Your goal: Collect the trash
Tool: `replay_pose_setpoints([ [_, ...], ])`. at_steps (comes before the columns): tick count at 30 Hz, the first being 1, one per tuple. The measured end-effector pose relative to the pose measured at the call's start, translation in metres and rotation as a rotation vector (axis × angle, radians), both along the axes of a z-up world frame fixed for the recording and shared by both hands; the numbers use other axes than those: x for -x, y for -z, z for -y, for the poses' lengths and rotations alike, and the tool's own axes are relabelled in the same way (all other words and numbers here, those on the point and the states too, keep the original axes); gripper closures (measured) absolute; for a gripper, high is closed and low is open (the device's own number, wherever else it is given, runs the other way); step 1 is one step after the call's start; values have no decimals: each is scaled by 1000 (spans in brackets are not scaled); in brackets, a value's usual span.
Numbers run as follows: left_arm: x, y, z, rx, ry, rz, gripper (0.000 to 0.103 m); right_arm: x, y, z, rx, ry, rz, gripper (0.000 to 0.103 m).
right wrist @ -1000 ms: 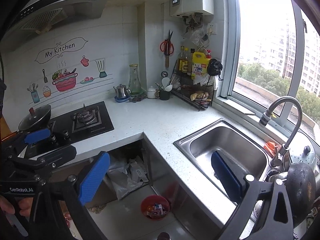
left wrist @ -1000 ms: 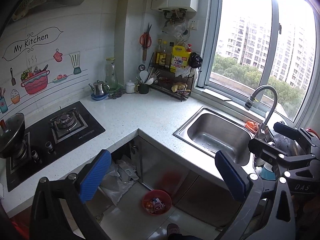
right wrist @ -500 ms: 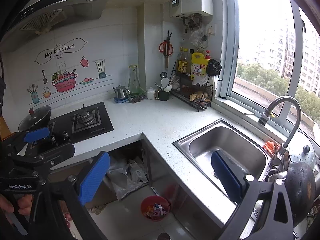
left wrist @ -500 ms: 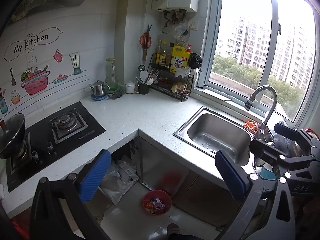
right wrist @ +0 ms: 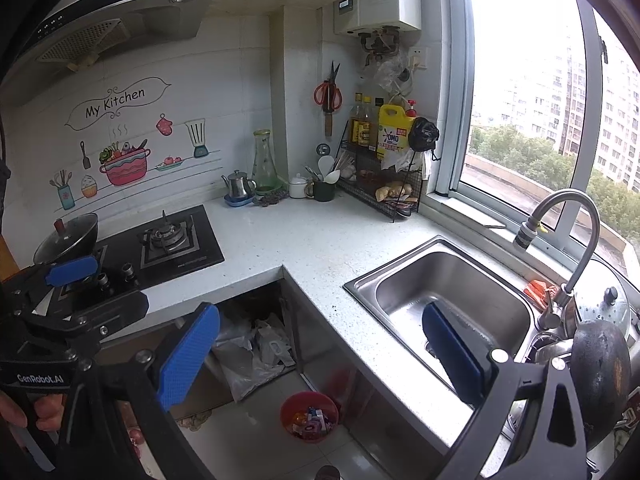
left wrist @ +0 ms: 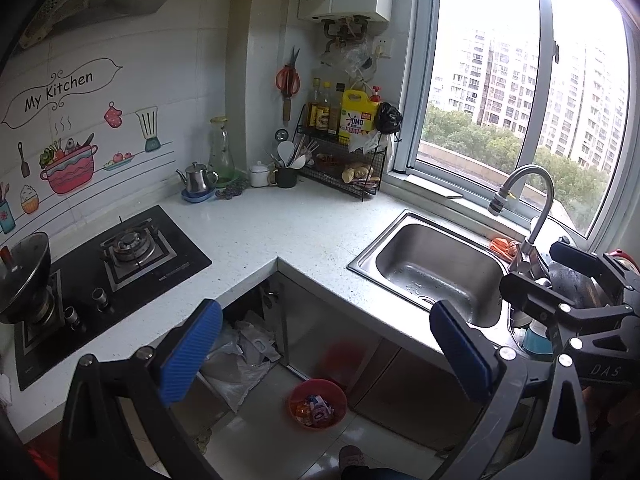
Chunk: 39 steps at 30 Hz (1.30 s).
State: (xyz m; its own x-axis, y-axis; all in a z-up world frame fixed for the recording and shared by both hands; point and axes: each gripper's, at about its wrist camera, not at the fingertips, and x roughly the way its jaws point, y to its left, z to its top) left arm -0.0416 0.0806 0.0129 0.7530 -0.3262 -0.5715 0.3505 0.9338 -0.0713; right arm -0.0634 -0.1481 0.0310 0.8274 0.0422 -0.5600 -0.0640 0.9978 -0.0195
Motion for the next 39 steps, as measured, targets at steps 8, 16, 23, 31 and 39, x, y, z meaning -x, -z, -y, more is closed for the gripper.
replay_pose_setpoints([
  [8,0,-1,-1,5,-1,-1,0,0,-1,-2,0,4,0,2],
  [16,0,-1,0,11,1,-1,0,1,-2,-2,-1,8,2,2],
  [23,0,-3,-1,14,7,2,0,4,-4,-5,1,15,7,2],
  [31,0,-2,-4,11,8,3,0,5,-5,-8,-1,20,5,2],
  [39,0,-2,-9,7,12,-4,0,5,-4,-13,-4,25,-2,2],
])
